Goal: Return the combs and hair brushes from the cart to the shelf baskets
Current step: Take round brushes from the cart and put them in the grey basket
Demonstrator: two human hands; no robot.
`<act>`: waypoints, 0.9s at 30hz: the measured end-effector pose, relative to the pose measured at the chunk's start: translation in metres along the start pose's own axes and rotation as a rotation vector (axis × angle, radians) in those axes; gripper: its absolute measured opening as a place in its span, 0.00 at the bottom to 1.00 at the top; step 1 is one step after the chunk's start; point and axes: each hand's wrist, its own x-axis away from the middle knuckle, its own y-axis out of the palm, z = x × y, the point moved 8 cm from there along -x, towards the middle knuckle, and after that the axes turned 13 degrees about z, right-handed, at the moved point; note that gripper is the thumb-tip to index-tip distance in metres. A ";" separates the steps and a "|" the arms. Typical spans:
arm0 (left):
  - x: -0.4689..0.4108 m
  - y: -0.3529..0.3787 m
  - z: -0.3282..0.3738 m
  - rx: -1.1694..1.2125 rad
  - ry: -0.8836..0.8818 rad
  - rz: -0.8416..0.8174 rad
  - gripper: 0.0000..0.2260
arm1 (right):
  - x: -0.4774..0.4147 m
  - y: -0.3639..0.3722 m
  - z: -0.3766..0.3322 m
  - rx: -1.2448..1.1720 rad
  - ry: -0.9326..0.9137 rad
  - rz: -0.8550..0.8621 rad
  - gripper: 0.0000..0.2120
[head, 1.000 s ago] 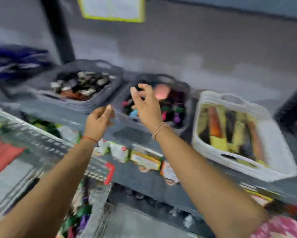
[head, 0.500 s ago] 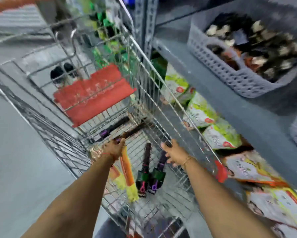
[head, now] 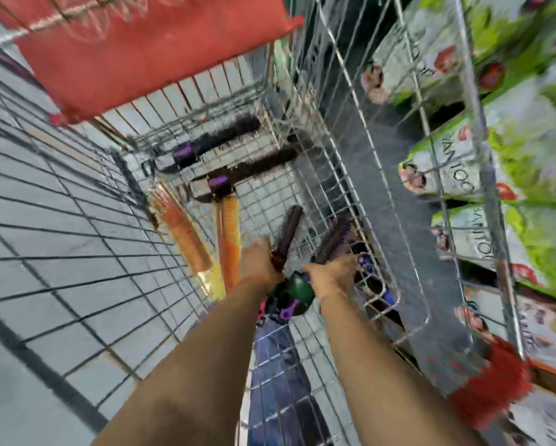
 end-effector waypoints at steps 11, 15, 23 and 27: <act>-0.029 -0.036 -0.033 0.389 -0.230 0.262 0.31 | 0.009 0.004 -0.050 0.202 -0.516 -0.028 0.28; -0.026 -0.022 -0.024 0.309 -0.215 0.215 0.26 | 0.018 0.027 -0.046 0.218 -0.494 -0.142 0.29; -0.019 -0.016 -0.038 0.885 -0.513 0.029 0.17 | 0.031 0.028 -0.024 -0.143 -0.152 -0.279 0.15; -0.004 -0.023 -0.001 1.150 -0.305 -0.276 0.15 | 0.045 -0.011 -0.021 -0.380 -0.219 -0.077 0.12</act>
